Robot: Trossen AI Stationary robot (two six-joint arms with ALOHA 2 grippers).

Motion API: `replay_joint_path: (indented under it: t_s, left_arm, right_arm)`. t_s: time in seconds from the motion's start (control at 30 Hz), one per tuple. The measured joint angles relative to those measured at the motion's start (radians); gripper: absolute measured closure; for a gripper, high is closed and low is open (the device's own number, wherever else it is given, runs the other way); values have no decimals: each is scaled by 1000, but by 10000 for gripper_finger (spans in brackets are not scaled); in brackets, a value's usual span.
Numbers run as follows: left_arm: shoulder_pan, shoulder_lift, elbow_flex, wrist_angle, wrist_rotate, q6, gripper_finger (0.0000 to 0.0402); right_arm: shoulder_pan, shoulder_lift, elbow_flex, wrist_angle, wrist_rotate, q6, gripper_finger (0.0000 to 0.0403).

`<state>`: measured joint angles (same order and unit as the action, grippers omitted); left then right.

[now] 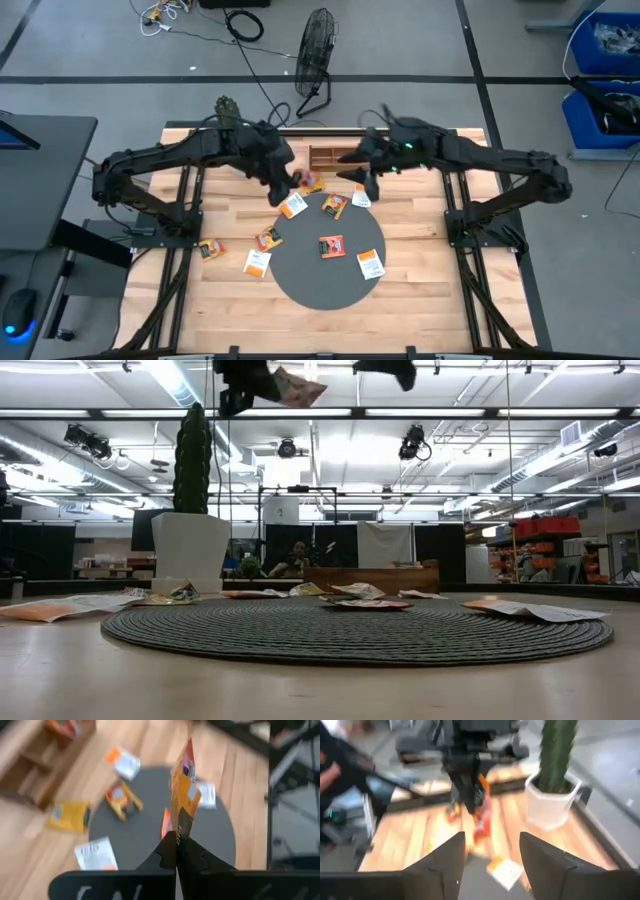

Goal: Pick & Place Tea
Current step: Put the yellow tea bag into the right section of the wooden organizer

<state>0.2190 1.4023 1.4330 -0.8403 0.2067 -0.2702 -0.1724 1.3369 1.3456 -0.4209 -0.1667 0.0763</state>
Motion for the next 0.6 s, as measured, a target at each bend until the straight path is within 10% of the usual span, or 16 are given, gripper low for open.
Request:
replay_joint_path:
  t_s: [0.3,0.6]
  left_arm:
    - [-13,6,0,-150,0,41,401]
    - [-57,6,0,-204,-4,56,401]
  right_arm:
    - [-2,312,395,-206,-115,-95,217]
    - [-1,492,510,-203,-196,-75,218]
